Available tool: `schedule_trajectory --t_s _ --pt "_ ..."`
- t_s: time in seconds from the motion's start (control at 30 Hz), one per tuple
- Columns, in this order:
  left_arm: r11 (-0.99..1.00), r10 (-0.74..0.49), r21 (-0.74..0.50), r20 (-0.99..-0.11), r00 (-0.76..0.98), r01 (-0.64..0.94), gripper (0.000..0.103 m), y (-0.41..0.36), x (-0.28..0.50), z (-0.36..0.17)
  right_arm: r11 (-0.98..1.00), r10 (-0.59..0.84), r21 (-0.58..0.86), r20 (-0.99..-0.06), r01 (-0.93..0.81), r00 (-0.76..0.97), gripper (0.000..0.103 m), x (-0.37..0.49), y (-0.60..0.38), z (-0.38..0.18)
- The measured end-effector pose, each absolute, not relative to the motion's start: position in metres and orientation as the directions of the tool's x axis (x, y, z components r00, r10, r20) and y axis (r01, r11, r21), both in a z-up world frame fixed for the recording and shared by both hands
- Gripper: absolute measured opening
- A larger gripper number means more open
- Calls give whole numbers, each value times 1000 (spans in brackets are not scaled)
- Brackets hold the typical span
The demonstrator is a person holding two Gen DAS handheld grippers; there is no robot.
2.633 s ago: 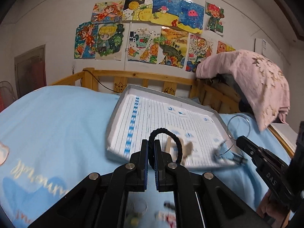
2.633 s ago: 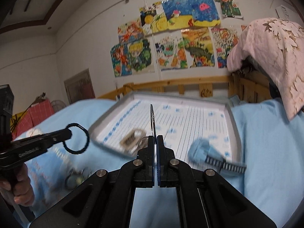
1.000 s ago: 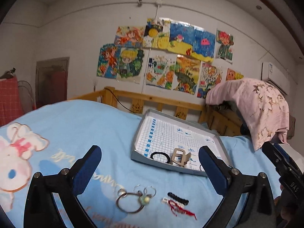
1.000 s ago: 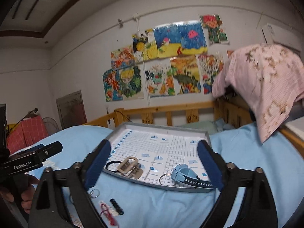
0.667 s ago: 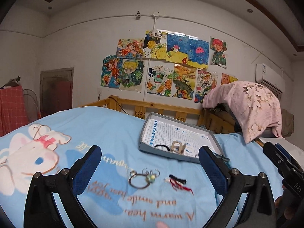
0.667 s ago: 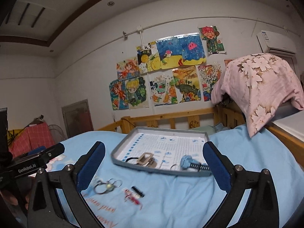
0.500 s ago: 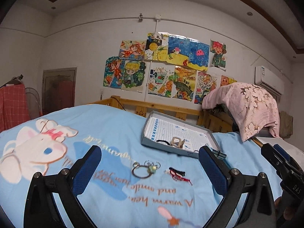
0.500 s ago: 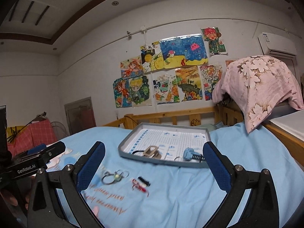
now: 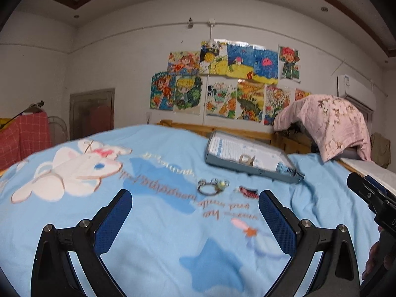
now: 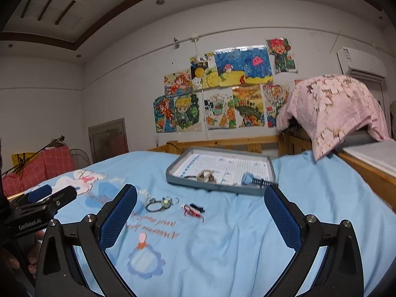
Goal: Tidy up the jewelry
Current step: 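Withdraw both open tools from the tray back over the bedspread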
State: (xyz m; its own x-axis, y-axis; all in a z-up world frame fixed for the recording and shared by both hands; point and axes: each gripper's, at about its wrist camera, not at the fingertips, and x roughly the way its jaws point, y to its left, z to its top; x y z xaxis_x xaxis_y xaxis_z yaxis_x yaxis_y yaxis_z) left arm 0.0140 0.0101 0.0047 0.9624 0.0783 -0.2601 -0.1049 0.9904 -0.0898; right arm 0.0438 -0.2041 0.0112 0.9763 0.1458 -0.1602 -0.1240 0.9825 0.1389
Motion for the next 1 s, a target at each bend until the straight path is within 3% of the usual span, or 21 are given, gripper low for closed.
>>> schedule_trajectory --t_s 0.2,0.7,1.0 --pt "986 74 -122 -290 954 -114 103 12 9 -8 980 161 149 -217 -130 963 101 46 -205 -2" --pt "987 92 -101 -267 959 -122 103 9 6 -2 983 137 148 -218 -106 966 101 46 -205 -5" --pt "983 144 -66 -306 941 -172 103 17 30 4 987 163 32 -199 -160 966 101 64 -211 26"
